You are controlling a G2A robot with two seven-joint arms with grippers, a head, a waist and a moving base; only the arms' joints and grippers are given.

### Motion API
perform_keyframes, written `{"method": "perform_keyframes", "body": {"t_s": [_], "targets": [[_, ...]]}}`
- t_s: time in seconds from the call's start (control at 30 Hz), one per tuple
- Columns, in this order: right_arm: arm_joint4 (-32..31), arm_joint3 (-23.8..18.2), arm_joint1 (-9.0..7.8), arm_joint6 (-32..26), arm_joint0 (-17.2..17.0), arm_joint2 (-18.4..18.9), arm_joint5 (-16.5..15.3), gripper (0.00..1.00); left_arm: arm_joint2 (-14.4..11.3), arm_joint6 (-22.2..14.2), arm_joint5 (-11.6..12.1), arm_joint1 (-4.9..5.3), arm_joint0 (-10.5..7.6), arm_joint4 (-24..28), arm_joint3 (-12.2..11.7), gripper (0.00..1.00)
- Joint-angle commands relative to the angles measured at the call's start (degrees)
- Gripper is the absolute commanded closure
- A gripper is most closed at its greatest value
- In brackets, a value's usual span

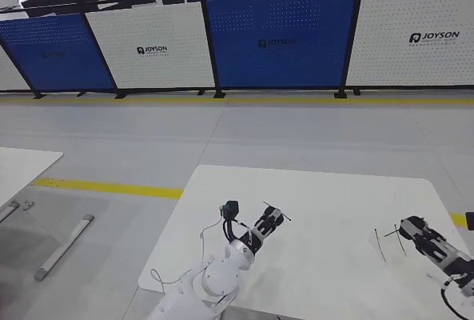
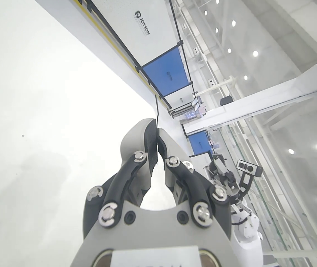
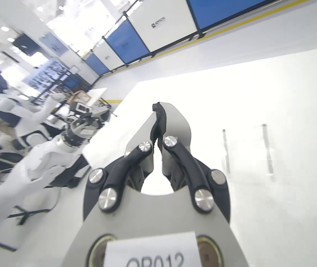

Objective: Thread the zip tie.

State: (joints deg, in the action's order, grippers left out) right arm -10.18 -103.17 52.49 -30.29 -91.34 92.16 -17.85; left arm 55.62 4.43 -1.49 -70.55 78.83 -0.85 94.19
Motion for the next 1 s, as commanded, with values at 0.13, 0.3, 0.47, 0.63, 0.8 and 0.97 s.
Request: {"method": "perform_keyframes", "body": {"t_s": [0.13, 0.3, 0.47, 0.63, 0.8, 0.97], "targets": [[-0.74, 2.21, 0.78, -0.47, 2.86, -6.90, 1.22, 1.00, -0.74, -0.75, 0.44, -0.29, -0.05, 0.96, 0.28, 1.00], [-0.74, 2.21, 0.78, -0.47, 2.86, -6.90, 1.22, 1.00, -0.74, -0.75, 0.44, -0.29, -0.05, 0.96, 0.28, 1.00], [1.43, 2.47, 1.07, 3.66, 1.34, -6.22, -0.92, 1.00, -0.72, -0.66, 0.45, -0.39, -0.06, 1.36, 0.31, 1.00], [6.26, 4.63, 2.54, 14.01, -0.32, -10.75, -1.63, 1.00, -1.63, 0.09, 0.20, -0.92, -0.99, 1.12, -0.27, 1.00], [1.35, 7.83, 4.24, 20.94, 2.81, -18.97, -1.63, 1.00, -1.68, -4.28, 0.12, -0.99, -1.95, 2.89, -1.09, 1.00], [1.35, 7.83, 4.24, 20.94, 2.81, -18.97, -1.63, 1.00, -1.68, -4.28, 0.12, -0.99, -1.95, 2.89, -1.09, 1.00]]}}
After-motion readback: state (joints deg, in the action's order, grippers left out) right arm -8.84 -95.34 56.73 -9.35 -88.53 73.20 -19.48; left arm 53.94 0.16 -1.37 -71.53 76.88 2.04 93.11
